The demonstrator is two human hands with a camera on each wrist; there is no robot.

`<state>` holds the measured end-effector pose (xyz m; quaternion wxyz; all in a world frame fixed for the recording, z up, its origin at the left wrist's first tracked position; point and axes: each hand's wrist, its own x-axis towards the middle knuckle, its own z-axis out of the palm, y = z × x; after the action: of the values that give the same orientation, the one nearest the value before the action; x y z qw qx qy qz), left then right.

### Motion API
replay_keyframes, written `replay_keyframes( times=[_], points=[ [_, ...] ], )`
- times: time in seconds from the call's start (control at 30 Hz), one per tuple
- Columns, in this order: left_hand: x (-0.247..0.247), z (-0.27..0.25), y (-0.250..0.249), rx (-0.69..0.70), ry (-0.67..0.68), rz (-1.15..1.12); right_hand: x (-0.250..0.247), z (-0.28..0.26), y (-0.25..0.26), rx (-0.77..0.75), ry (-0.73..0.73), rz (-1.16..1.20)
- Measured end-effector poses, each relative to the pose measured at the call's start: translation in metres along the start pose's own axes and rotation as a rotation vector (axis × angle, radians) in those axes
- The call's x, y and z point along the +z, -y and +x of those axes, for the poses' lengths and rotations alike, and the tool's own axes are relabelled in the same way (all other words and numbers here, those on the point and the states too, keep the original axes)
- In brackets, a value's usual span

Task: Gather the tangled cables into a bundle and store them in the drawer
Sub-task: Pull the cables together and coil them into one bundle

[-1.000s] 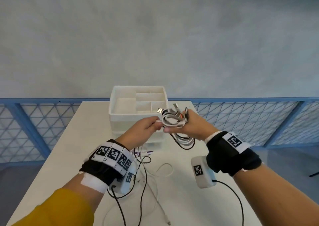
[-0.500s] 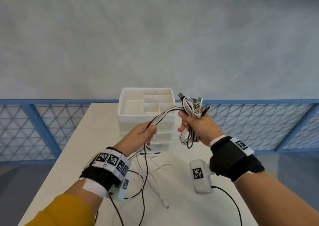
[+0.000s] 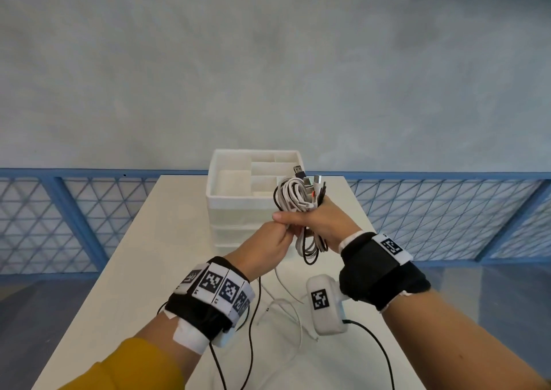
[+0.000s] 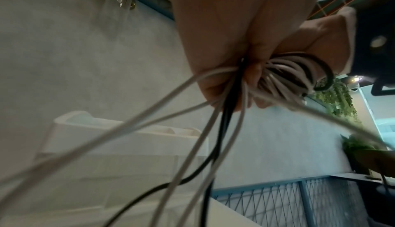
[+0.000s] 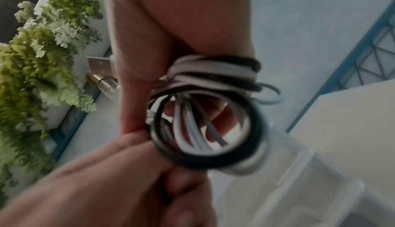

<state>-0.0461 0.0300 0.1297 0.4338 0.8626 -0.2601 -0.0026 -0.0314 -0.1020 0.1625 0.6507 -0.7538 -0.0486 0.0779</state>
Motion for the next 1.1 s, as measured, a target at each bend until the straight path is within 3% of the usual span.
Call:
replay_keyframes(
  times=[0.1, 0.23, 0.4, 0.5, 0.63, 0.77, 0.87, 1.0, 1.1],
  points=[
    [0.001, 0.001, 0.0, 0.0, -0.007, 0.08, -0.001, 0.001, 0.005, -0.012, -0.002, 0.029],
    [-0.003, 0.001, -0.002, 0.015, -0.112, 0.012, 0.002, -0.001, 0.008, -0.129, -0.075, 0.054],
    [-0.001, -0.013, 0.041, -0.161, -0.11, -0.112, -0.021, -0.009, 0.037, -0.184, 0.075, 0.309],
    [0.002, -0.022, 0.059, -0.196, -0.145, -0.132, -0.039, -0.008, 0.047, -0.23, 0.05, 0.455],
    [-0.007, -0.014, 0.055, -0.184, 0.005, -0.198, -0.039, -0.008, 0.043, -0.285, -0.07, 0.386],
    [-0.03, -0.006, 0.03, -0.227, 0.391, -0.294, -0.036, -0.009, 0.04, -0.345, -0.168, 0.206],
    [-0.032, 0.002, 0.0, -0.131, 0.368, -0.452, -0.032, -0.01, 0.039, -0.341, -0.198, 0.11],
    [0.003, 0.007, -0.004, -0.11, 0.343, -0.353, -0.034, -0.012, 0.045, -0.351, -0.172, 0.153],
    [-0.001, 0.0, 0.007, -0.163, 0.353, -0.338, -0.053, -0.018, 0.049, -0.334, -0.138, 0.149]
  ],
)
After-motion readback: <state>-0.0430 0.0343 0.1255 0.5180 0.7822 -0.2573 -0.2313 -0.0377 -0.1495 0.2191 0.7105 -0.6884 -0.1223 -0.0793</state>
